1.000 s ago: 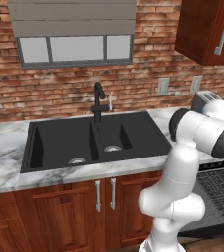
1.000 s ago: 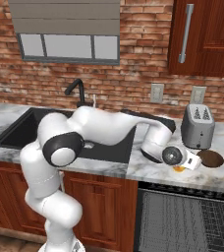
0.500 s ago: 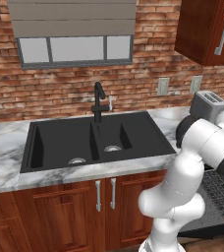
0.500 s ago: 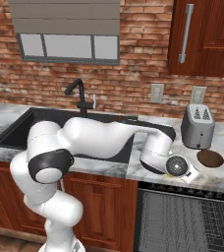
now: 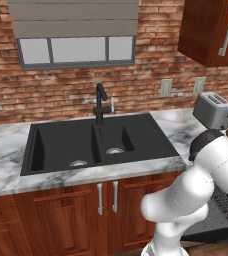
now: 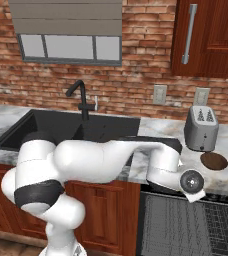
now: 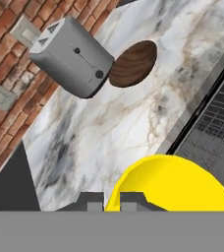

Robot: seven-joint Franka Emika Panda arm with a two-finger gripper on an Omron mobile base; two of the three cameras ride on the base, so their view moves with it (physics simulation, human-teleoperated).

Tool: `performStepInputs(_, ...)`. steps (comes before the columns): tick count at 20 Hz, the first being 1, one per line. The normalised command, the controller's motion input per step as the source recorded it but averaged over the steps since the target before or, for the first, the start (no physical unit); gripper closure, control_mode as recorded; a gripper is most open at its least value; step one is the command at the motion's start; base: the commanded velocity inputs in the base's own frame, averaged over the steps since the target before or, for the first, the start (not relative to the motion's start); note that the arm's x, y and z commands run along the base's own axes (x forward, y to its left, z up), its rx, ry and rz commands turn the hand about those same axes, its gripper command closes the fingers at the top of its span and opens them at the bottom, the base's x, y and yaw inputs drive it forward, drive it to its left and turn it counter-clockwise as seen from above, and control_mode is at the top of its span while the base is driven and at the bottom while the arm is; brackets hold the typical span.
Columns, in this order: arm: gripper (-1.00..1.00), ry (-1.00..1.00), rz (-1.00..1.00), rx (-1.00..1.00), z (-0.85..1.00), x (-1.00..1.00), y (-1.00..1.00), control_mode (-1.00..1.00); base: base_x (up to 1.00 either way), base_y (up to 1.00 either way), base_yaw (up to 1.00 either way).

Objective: Pick up the cup and bowl from the counter, place them in the dishwasher, and close the dishwasher door.

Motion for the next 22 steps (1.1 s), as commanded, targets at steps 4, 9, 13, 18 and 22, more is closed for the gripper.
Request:
performStepInputs(4, 1.00, 0.00, -0.03, 0.06, 0.00, -0.05, 0.00, -1.00, 0.00, 0.00, 0.00)
performStepInputs(9, 1.00, 0.00, 0.00, 0.00, -0.15, 0.00, 0.00, -1.00, 0.00, 0.00, 0.00)
performStepInputs(13, 1.00, 0.00, 0.00, 0.00, -0.33, -0.08, 0.00, -1.00, 0.00, 0.00, 0.00)
performStepInputs(18, 1.00, 0.00, 0.00, 0.00, -0.40, -0.16, 0.00, -1.00, 0.00, 0.00, 0.00)
performStepInputs(22, 1.00, 0.00, 0.00, 0.00, -0.35, -0.01, 0.00, -1.00, 0.00, 0.00, 0.00)
